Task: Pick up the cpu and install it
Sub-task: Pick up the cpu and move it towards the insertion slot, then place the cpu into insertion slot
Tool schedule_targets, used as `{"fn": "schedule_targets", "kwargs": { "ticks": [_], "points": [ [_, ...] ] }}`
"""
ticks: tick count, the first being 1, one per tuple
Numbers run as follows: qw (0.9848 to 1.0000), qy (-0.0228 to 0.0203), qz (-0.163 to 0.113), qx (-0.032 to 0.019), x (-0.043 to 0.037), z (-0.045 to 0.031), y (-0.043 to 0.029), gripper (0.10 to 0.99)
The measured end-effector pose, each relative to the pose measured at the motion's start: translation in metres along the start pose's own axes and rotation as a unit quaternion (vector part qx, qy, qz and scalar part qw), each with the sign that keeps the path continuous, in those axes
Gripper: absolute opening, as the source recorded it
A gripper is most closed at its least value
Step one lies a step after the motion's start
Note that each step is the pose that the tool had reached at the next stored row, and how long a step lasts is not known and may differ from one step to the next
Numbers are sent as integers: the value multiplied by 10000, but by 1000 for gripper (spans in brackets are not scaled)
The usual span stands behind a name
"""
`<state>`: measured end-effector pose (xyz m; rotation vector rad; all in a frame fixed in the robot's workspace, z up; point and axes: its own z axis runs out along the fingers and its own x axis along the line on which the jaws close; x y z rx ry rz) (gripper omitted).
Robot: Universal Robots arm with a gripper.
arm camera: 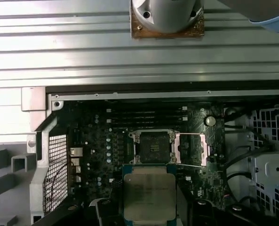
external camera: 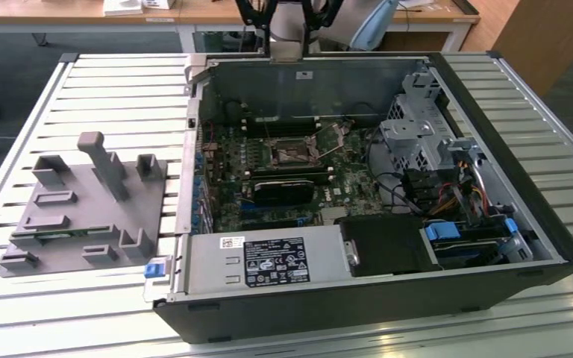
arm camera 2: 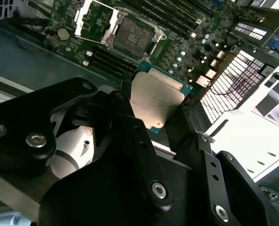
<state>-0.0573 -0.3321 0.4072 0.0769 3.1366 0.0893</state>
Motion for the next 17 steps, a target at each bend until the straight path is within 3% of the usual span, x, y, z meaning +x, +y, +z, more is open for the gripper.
{"fn": "schedule_targets", "kwargs": {
  "ticks": [6,8,14,17],
  "points": [
    [10000,-15,-2,-1,-269,27,16,537],
    [10000,-17,2,0,-325,30,20,537],
    [10000,-20,34,4,-344,30,21,537],
    [9998,-30,212,4,-345,31,21,537]
  ]
}}
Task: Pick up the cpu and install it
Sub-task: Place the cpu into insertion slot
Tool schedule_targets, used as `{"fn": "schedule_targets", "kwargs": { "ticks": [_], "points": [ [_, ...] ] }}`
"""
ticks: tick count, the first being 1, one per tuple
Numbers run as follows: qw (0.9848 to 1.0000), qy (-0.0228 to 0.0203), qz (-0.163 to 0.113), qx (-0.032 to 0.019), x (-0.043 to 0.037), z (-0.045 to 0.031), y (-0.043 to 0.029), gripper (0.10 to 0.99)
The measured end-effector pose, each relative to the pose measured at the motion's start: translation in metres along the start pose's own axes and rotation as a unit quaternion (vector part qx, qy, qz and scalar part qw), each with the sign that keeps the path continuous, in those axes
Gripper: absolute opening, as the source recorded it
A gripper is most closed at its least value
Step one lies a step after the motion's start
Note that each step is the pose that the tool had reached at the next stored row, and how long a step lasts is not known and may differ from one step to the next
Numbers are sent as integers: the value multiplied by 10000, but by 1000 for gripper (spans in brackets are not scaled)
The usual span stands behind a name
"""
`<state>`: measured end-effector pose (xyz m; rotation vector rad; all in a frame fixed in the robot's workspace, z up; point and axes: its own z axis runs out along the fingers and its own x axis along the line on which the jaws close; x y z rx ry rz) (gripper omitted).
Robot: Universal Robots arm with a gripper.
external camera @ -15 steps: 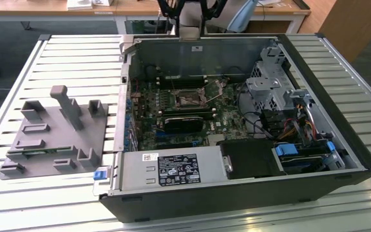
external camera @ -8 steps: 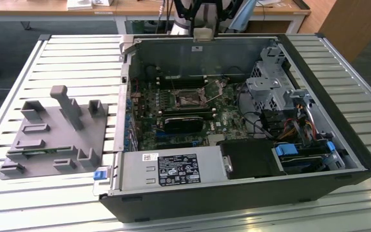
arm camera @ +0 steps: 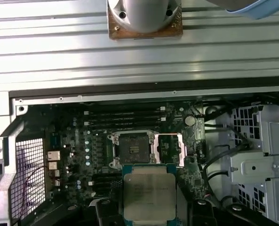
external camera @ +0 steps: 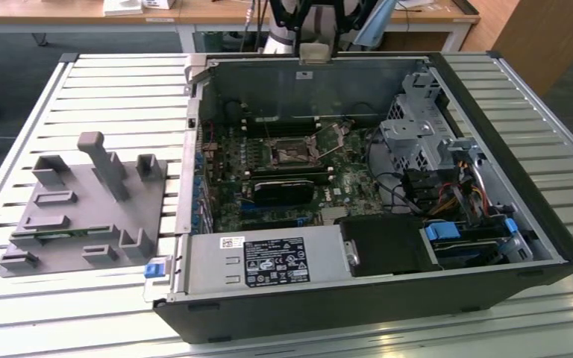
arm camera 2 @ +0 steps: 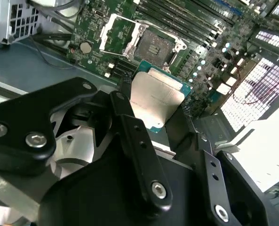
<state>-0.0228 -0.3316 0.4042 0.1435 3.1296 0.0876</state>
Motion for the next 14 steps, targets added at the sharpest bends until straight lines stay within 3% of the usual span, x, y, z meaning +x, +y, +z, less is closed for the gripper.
{"fn": "schedule_targets", "kwargs": {
  "ticks": [6,14],
  "points": [
    [9989,-27,469,6,0,3,0,537],
    [9946,-58,1035,9,0,8,0,537]
  ]
}}
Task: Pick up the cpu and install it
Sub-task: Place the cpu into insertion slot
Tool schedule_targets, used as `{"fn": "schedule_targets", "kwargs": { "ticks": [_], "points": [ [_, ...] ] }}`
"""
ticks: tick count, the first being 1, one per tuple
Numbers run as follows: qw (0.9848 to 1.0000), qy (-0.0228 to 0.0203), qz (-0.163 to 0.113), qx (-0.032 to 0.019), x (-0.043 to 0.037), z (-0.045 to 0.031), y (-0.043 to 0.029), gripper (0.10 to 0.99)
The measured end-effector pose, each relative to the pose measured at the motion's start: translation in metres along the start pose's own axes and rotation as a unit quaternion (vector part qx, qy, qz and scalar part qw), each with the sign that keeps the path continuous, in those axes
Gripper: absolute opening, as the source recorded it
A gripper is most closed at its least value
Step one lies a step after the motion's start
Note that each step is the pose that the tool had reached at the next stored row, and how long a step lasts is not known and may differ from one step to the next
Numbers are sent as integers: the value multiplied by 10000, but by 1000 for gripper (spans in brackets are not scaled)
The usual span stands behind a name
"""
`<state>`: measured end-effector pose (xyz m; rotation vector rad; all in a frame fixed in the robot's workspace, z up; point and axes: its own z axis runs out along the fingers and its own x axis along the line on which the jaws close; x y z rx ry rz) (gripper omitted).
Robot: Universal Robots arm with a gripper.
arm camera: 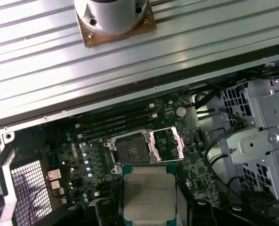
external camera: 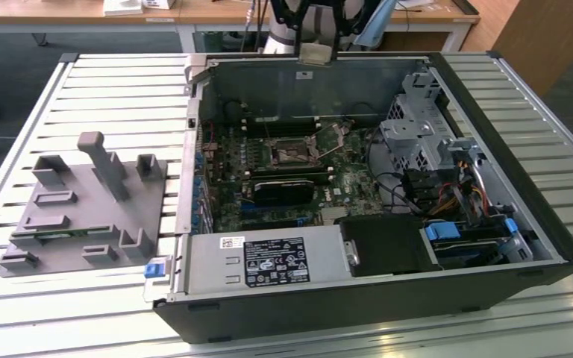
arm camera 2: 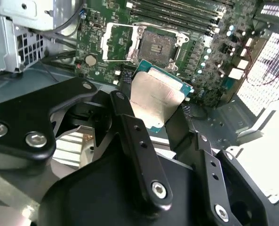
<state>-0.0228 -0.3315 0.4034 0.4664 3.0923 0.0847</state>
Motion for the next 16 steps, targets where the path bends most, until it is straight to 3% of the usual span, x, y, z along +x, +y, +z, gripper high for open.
{"fn": "schedule_targets", "kwargs": {
  "ticks": [8,16],
  "points": [
    [9990,-25,443,2,0,3,0,537],
    [9962,-49,871,5,0,6,0,537]
  ]
}}
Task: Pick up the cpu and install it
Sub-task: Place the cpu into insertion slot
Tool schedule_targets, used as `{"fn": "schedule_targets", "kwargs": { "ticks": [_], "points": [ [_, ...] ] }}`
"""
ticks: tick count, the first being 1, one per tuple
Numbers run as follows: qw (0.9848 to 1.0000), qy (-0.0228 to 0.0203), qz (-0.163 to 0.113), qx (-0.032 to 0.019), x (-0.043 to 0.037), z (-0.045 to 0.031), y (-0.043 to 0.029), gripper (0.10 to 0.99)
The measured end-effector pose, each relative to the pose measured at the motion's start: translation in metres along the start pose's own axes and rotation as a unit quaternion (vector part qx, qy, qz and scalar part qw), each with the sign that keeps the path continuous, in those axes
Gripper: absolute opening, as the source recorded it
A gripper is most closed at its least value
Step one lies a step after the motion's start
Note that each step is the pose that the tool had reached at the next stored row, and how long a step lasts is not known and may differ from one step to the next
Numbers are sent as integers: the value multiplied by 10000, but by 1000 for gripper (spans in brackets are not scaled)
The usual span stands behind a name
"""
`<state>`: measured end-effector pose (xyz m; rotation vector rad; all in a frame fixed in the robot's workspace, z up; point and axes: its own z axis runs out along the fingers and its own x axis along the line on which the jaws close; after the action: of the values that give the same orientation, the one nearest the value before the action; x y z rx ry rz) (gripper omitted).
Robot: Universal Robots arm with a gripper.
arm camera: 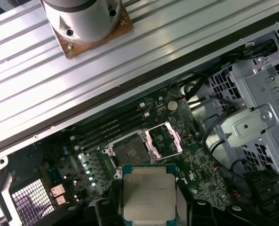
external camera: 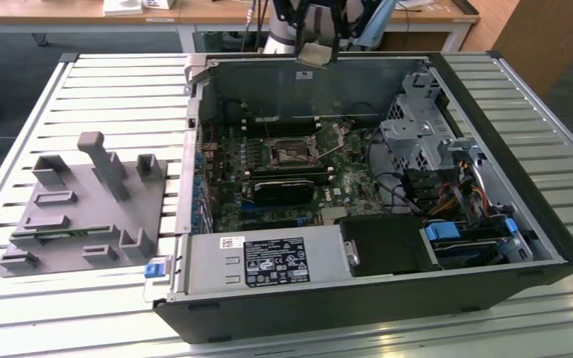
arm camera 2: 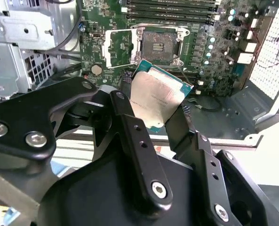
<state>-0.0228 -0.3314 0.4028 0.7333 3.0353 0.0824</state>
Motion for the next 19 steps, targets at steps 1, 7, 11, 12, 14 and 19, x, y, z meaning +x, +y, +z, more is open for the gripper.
{"fn": "schedule_targets", "kwargs": {
  "ticks": [1,7,11,12,14,19],
  "points": [
    [10000,-3,51,0,0,0,0,537],
    [9994,-20,359,2,0,3,0,537],
    [9983,-32,580,3,1,5,1,537],
    [9980,-35,632,4,1,5,1,537],
    [9973,-41,731,4,1,6,1,537],
    [9954,-53,952,5,1,8,0,537]
  ]
}}
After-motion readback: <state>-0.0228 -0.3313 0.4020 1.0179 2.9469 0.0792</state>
